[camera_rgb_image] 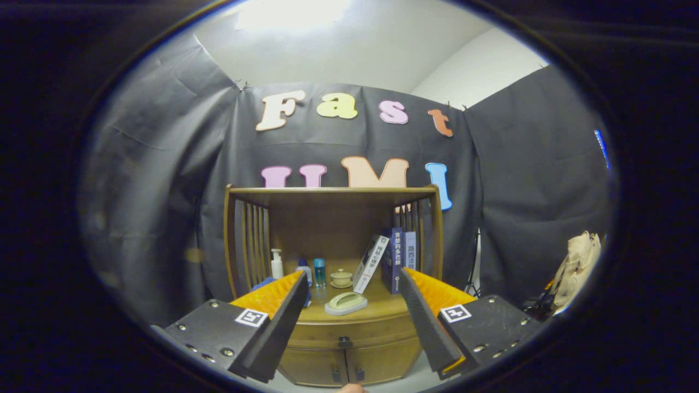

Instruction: Pull open the drawer, take out the items inside it, and place them on the countertop above the cabinet.

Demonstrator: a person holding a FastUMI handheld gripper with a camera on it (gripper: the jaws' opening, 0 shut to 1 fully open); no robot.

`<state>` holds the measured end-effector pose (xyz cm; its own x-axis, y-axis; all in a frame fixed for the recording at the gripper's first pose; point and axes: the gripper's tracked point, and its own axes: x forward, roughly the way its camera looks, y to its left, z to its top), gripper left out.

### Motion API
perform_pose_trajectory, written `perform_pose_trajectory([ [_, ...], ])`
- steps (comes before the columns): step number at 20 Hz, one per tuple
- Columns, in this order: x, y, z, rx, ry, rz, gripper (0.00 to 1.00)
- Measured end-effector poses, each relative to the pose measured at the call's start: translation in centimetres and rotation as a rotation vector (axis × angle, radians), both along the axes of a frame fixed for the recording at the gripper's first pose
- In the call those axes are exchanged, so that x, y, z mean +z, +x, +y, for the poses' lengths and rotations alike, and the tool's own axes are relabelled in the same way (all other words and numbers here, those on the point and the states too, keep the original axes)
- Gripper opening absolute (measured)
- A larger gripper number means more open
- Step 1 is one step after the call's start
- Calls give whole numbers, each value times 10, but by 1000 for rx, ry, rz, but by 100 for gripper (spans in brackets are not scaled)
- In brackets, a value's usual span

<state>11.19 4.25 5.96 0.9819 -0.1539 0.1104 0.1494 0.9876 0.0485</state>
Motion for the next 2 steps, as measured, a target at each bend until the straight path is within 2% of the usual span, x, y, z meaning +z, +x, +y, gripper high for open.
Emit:
perform_pose_trajectory([
  [2, -7, -5, 2, 6, -3, 5, 99],
])
